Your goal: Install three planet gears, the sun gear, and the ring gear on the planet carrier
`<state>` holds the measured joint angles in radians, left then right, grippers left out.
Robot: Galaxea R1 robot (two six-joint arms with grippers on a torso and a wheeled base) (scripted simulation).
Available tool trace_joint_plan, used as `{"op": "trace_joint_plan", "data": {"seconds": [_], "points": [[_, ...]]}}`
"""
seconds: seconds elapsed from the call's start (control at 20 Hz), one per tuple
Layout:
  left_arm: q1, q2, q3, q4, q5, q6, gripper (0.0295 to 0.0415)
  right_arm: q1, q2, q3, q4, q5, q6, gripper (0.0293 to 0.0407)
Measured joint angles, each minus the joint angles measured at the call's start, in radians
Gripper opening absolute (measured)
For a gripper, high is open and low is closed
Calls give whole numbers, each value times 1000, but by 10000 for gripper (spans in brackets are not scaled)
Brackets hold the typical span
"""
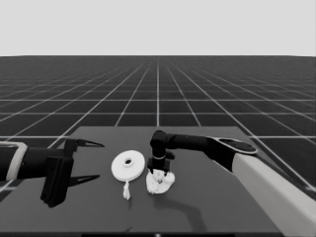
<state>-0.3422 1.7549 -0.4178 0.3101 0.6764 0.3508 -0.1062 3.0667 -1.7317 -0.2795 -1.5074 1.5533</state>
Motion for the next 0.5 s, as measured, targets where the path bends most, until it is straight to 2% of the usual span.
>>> {"op": "trace_joint_plan", "data": {"seconds": [0.5], "points": [[0,0,0,0,0,0,385,-1,0,0,0,0,105,309]]}}
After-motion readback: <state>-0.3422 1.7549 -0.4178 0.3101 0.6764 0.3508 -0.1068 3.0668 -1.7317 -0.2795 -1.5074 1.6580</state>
